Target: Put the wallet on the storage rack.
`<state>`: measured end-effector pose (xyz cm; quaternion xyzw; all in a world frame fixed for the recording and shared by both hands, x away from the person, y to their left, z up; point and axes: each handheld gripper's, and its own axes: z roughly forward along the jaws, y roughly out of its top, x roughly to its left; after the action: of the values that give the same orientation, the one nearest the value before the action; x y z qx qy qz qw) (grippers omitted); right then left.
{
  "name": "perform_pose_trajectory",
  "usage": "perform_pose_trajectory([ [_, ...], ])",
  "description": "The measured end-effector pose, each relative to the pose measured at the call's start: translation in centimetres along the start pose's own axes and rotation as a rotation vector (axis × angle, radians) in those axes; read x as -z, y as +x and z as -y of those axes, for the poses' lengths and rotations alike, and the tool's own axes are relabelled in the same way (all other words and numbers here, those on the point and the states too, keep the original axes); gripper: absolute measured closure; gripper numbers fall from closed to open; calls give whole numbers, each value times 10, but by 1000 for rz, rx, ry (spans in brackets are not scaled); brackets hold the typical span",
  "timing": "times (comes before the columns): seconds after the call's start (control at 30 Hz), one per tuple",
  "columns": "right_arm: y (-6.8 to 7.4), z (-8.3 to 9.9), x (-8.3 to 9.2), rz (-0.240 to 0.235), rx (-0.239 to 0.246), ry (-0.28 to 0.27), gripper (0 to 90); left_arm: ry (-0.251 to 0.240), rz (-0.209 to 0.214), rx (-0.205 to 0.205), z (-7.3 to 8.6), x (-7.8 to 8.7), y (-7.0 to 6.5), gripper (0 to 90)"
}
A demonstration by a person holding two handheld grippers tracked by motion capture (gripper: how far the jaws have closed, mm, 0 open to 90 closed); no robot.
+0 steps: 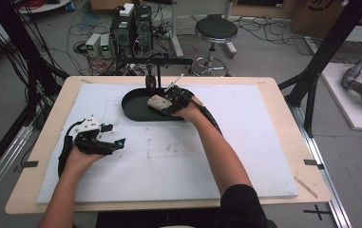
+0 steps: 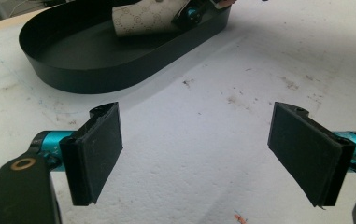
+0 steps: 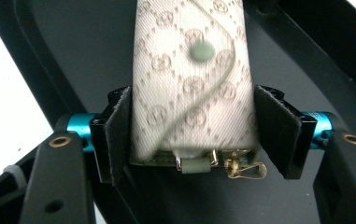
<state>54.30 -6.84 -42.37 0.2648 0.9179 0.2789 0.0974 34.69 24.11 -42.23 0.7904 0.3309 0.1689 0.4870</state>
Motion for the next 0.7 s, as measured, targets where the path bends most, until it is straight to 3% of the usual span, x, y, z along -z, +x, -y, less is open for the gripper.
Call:
perform_pose_trajectory([
  [0.17, -1, -1, 7, 5, -17, -38, 275, -3, -3, 0, 0, 1, 0, 178],
  [0.33, -2, 0, 18, -3, -31, -32, 222, -5, -1, 0, 0, 1, 0, 178],
  [0.5, 1, 1, 33, -30, -30, -27, 223, -3, -4, -4, -1, 1, -1, 178],
  [0.7, 11, 6, 53, -22, -3, -89, 223, -4, -5, -14, -3, 1, -2, 178],
])
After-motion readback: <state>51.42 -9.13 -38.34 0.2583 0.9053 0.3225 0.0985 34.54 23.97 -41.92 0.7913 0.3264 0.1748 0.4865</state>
